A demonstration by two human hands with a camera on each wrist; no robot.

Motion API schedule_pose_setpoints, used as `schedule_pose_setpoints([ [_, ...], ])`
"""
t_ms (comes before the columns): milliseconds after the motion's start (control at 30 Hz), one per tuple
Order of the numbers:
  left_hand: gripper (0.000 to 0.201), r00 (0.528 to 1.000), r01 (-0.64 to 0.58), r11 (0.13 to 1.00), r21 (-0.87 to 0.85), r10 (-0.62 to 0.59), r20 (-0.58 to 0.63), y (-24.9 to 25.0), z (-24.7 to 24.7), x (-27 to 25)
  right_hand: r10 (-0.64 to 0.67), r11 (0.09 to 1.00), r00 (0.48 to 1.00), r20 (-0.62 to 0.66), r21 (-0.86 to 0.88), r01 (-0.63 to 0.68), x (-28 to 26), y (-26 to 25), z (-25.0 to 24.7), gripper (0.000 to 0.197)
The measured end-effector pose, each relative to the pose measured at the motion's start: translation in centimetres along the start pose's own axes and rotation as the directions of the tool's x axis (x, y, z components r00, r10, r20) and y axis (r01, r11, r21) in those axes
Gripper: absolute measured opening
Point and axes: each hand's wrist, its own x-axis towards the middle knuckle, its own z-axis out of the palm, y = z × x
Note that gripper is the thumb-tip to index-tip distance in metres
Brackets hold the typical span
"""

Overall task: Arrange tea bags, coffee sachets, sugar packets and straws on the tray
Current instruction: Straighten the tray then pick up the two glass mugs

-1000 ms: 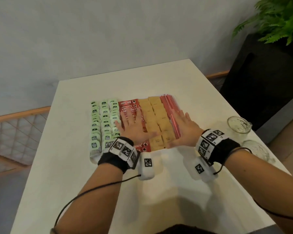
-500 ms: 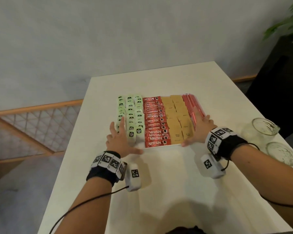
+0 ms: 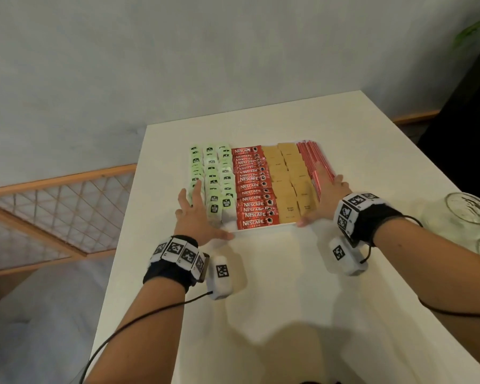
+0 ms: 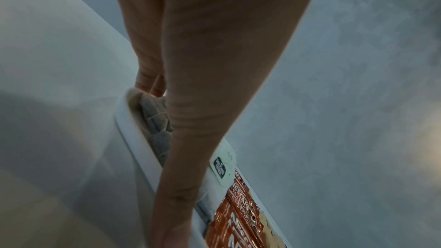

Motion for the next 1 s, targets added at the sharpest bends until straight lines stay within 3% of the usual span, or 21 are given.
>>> schedule_pose_setpoints([
  [167, 0.147, 1.000, 0.017, 0.991, 0.131, -0.018, 0.006, 0.9, 0.4, 0.7, -0.012, 0.999, 1.000, -0.019, 0.047, 0.013, 0.2, 0.1, -0.1, 0.169],
  [267, 0.139, 0.996, -0.082, 0.980, 0.184, 0.088, -0.027, 4.1, 0.4, 0.7, -0.011, 0.991, 0.998, -0.057, 0.133, 0.018, -1.4, 0.6, -1.2, 0.165],
  [433, 0.123, 0.946, -0.321, 0.943, 0.088, 0.324, -0.019, 11.8, 0.9, -0.7, -0.034, 0.985, 0.990, -0.137, 0.163, 0.057, -5.8, 4.4, -3.9, 0.149],
  [533, 0.107, 0.883, -0.468, 0.883, 0.024, 0.466, 0.061, 16.2, 3.3, -2.6, 0.019, 0.995, 0.976, -0.219, 0.101, 0.003, -9.5, 8.5, -5.7, 0.134],
  [600, 0.095, 0.825, -0.548, 0.836, -0.032, 0.547, 0.144, 18.8, 5.5, -4.2, 0.081, 0.996, 0.967, -0.240, 0.042, -0.073, -12.2, 11.7, -6.7, 0.109],
  [733, 0.076, 0.669, -0.621, 0.773, -0.131, 0.609, 0.427, 22.9, 10.2, -7.6, 0.270, 0.962, 0.955, -0.123, -0.014, -0.273, -15.8, 17.9, -7.2, 0.083],
  [767, 0.078, 0.644, -0.601, 0.782, -0.166, 0.596, 0.480, 23.8, 11.3, -8.3, 0.293, 0.956, 0.953, -0.078, 0.009, -0.294, -16.2, 19.1, -7.2, 0.079],
  [833, 0.091, 0.639, -0.518, 0.816, -0.255, 0.568, 0.520, 25.2, 13.0, -10.2, 0.303, 0.950, 0.953, -0.011, 0.079, -0.301, -16.8, 20.6, -6.9, 0.075],
  [1000, 0.126, 0.621, -0.408, 0.800, -0.441, 0.597, 0.509, 27.6, 16.7, -13.6, 0.229, 0.925, 0.973, 0.005, 0.310, -0.220, -16.7, 21.6, -5.6, 0.085],
])
